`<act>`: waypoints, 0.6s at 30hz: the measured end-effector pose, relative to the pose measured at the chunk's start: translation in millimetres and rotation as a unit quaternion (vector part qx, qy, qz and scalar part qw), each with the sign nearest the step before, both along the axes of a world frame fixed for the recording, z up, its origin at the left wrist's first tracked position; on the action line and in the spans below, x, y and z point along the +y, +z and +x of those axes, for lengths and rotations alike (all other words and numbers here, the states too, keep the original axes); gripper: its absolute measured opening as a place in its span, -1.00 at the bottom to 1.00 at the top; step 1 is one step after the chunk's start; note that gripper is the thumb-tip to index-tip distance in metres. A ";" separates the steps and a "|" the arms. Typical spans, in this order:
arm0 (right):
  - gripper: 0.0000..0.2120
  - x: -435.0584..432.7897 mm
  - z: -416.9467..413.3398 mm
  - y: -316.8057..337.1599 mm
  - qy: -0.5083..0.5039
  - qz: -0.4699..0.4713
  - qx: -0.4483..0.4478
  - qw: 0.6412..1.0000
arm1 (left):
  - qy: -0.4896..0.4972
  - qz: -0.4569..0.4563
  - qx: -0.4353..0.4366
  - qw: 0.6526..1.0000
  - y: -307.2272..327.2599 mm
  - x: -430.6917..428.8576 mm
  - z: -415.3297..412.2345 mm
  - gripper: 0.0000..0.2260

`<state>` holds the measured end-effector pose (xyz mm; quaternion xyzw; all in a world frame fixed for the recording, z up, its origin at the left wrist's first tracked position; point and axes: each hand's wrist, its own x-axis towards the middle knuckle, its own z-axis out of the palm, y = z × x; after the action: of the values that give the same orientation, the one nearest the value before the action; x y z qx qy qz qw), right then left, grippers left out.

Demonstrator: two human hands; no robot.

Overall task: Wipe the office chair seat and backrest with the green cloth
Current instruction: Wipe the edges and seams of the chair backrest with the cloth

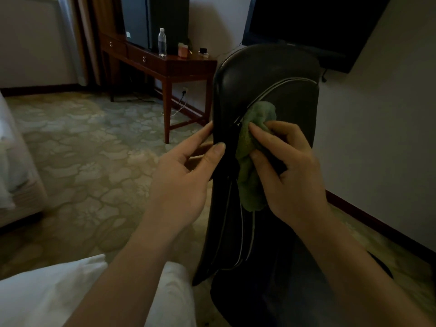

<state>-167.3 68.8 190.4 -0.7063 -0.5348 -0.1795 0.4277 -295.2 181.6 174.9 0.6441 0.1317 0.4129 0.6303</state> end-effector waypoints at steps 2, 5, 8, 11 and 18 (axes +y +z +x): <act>-0.61 0.3 -0.6 2.4 0.006 -0.004 -0.002 1.000 | -0.022 -0.027 0.002 0.999 0.8 1.5 -2.5 -0.70; -0.63 -0.1 -2.6 -0.4 0.010 0.008 0.004 1.000 | -0.046 -0.060 0.009 0.997 2.2 3.8 -6.1 -0.72; -0.66 -3.2 -3.9 -11.4 0.009 0.018 0.003 1.000 | -0.051 -0.060 0.022 0.997 3.2 6.1 -8.1 -0.68; -0.69 -8.0 -4.0 -24.8 0.005 0.010 0.002 1.000 | -0.049 -0.070 0.023 0.996 1.6 6.8 -9.0 -0.63; -0.67 -3.9 -3.8 -13.9 -0.012 0.038 -0.013 0.999 | -0.023 -0.004 0.045 0.999 -1.3 -3.7 -7.1 -0.61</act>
<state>-171.1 64.9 176.4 -0.6932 -0.5247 -0.2139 0.4454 -302.3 177.9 173.6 0.6623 0.1463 0.3683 0.6358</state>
